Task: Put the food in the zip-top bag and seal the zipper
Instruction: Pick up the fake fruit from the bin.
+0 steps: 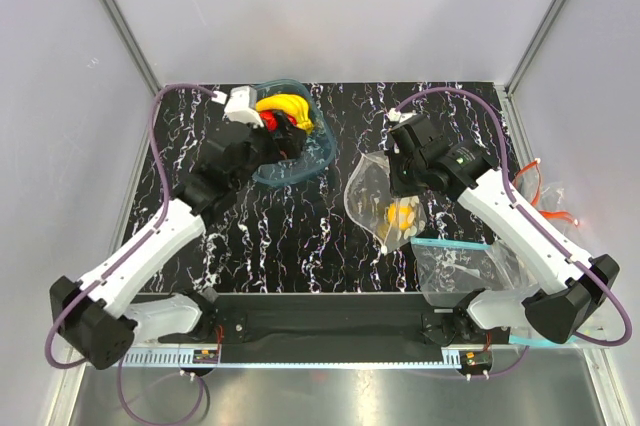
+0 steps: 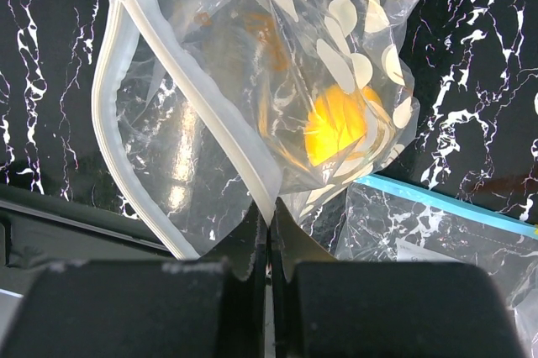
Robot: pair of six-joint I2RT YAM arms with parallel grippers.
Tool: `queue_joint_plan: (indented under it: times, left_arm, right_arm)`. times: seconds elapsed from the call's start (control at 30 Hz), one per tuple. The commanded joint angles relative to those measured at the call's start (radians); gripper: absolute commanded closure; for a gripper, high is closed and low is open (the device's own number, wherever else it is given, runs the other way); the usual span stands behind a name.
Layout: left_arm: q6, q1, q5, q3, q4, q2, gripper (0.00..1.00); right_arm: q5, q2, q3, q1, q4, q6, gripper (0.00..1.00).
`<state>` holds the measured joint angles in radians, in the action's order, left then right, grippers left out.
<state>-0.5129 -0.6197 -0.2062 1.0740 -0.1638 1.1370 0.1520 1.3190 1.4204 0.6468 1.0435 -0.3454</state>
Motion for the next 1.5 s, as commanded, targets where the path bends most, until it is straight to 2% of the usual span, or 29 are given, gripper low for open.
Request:
queue_joint_plan:
  times: [0.0,0.1,0.2,0.4,0.5,0.67,1.03,1.17,1.4,1.43,1.47]
  left_arm:
    - [-0.026,0.110,0.030,-0.042,0.122,0.090,0.01]
    - [0.001,0.182,0.051,0.000,0.121,0.218,0.01]
    - [-0.007,0.268,0.100,0.113,0.092,0.371,0.01]
    - [0.057,0.310,0.194,0.282,0.056,0.645,0.01]
    - [0.033,0.317,0.260,0.340,0.087,0.746,0.04]
    - [-0.001,0.318,0.353,0.434,0.157,0.903,0.18]
    - [-0.148,0.318,0.387,0.529,0.303,1.075,0.29]
    - [-0.199,0.318,0.369,0.509,0.427,1.107,0.36]
    - [-0.237,0.318,0.324,0.475,0.576,1.115,0.56]
    - [-0.234,0.318,0.324,0.471,0.592,1.110,0.64]
    - [-0.227,0.318,0.332,0.466,0.607,1.100,0.67]
  right_arm:
    - [-0.008,-0.024,0.009,-0.006,-0.022,-0.003,1.00]
    - [-0.008,-0.026,0.011,-0.007,-0.022,-0.001,1.00]
    - [-0.009,-0.030,0.011,-0.007,-0.019,0.003,1.00]
    - [-0.009,-0.027,0.009,-0.010,-0.022,0.009,1.00]
    - [-0.009,-0.021,0.008,-0.012,-0.028,0.014,1.00]
    - [-0.014,-0.014,0.009,-0.013,-0.034,0.019,1.00]
    - [-0.022,-0.018,-0.001,-0.016,-0.049,0.026,1.00]
    - [-0.026,-0.015,-0.003,-0.016,-0.051,0.029,1.00]
    - [-0.037,-0.018,-0.006,-0.018,-0.048,0.028,1.00]
    - [-0.035,-0.020,-0.006,-0.018,-0.048,0.029,1.00]
    - [-0.034,-0.018,-0.006,-0.018,-0.046,0.026,1.00]
